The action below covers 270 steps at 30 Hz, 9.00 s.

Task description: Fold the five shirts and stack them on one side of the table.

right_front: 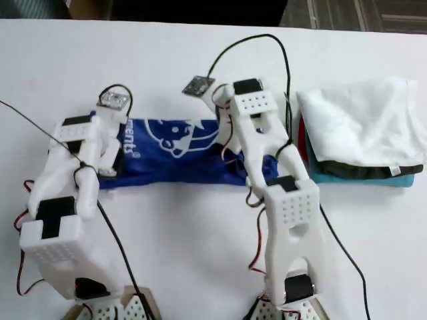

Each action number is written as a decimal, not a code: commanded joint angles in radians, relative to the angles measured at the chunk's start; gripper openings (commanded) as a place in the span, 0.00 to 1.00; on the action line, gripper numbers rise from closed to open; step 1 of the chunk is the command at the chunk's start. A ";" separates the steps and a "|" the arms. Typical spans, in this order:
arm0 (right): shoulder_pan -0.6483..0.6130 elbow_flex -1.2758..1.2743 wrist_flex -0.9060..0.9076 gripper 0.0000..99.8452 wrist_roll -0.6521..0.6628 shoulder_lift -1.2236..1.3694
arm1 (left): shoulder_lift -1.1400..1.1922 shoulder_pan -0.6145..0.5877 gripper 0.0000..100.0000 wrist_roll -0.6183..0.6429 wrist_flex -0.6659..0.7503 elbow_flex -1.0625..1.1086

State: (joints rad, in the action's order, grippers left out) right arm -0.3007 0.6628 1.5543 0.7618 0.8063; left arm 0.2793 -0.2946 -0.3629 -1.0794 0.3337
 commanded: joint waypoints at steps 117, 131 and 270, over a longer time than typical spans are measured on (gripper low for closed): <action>0.208 -1.798 -0.743 0.14 -0.184 -1.167 | 0.818 -0.098 0.03 -0.132 -0.678 -1.307; 0.340 -1.993 -0.825 0.14 -0.183 -1.446 | 0.649 -0.388 0.03 -0.232 -0.707 -1.425; -0.265 0.325 0.114 0.14 -0.351 -0.062 | 0.588 -0.763 0.03 0.057 -0.698 -1.230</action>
State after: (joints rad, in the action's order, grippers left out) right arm -0.5447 0.9206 1.6955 0.4120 0.7787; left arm 0.8761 -1.0480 -0.2984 -1.7668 -0.8907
